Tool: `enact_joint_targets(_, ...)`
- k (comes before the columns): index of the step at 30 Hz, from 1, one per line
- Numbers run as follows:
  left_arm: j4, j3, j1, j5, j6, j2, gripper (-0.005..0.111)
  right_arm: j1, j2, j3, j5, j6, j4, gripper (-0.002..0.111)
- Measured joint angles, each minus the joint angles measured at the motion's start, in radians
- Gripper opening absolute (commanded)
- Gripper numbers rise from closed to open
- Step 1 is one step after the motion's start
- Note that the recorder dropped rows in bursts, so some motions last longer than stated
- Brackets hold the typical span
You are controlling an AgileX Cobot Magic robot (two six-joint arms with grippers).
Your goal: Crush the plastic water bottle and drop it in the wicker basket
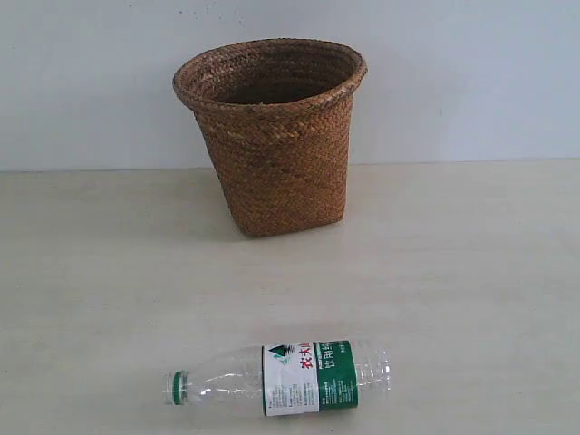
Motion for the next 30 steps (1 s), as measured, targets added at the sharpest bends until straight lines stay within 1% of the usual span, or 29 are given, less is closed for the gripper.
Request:
enact_joint_targets(3, -0.011, 0.000, 0.000, -0.045, -0.033, 0.000, 0.004, 0.000, -0.001, 0.000, -0.169, 0.084, 0.012, 0.000)
enact_joint_targets(5, -0.013, 0.000, 0.000, -0.100, -0.039, 0.000, 0.004, 0.000, -0.001, 0.000, -0.213, 0.092, 0.014, 0.000)
enact_joint_targets(9, -0.015, 0.000, 0.000, -0.180, -0.092, 0.000, 0.004, 0.000, -0.001, -0.006, -0.209, 0.100, 0.014, 0.000)
enact_joint_targets(14, -0.015, 0.000, 0.000, -0.267, -0.157, -0.002, 0.004, 0.000, 0.072, -0.091, -0.207, 0.106, 0.014, 0.000)
enact_joint_targets(17, -0.015, -0.051, 0.000, -0.288, -0.170, 0.030, 0.004, 0.000, 0.174, -0.178, -0.208, 0.106, 0.014, 0.000)
enact_joint_targets(20, -0.015, -0.124, 0.000, -0.295, -0.172, 0.106, 0.004, 0.000, 0.279, -0.257, -0.206, 0.106, 0.014, 0.000)
enact_joint_targets(26, -0.013, -0.286, 0.000, -0.302, -0.172, 0.342, 0.004, 0.000, 0.483, -0.435, -0.182, 0.081, 0.014, 0.000)
enact_joint_targets(30, 0.032, -0.407, 0.000, -0.256, -0.172, 0.519, 0.004, 0.000, 0.627, -0.550, -0.123, 0.061, 0.002, 0.000)
